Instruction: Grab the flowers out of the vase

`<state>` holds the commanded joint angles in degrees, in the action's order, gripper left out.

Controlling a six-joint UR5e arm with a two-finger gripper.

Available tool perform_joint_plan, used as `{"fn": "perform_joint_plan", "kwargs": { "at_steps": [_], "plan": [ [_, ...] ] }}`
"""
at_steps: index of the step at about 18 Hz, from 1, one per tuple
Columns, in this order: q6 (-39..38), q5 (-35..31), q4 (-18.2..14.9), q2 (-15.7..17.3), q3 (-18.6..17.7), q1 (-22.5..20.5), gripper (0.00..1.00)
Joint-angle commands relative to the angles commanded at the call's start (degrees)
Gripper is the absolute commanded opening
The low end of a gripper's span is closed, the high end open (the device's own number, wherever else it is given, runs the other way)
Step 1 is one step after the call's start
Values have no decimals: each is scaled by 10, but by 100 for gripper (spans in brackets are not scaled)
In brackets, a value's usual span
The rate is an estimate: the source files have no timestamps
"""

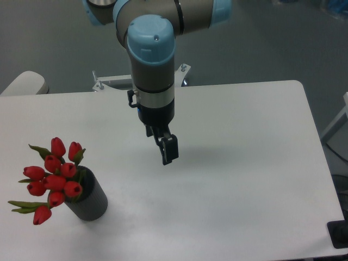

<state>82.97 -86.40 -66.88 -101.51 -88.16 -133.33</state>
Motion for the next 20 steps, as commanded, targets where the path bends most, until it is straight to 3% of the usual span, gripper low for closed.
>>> {"fn": "perform_joint_plan", "kwargs": {
  "at_steps": [8,13,17,20],
  "plan": [
    [-5,4,0,0,1,3,100],
    [-10,49,1,-2,-14,-2,100],
    [-90,98,0,-2,-22,-6,100],
    [-155,170,0,-3,-21,-11,100]
  ]
}}
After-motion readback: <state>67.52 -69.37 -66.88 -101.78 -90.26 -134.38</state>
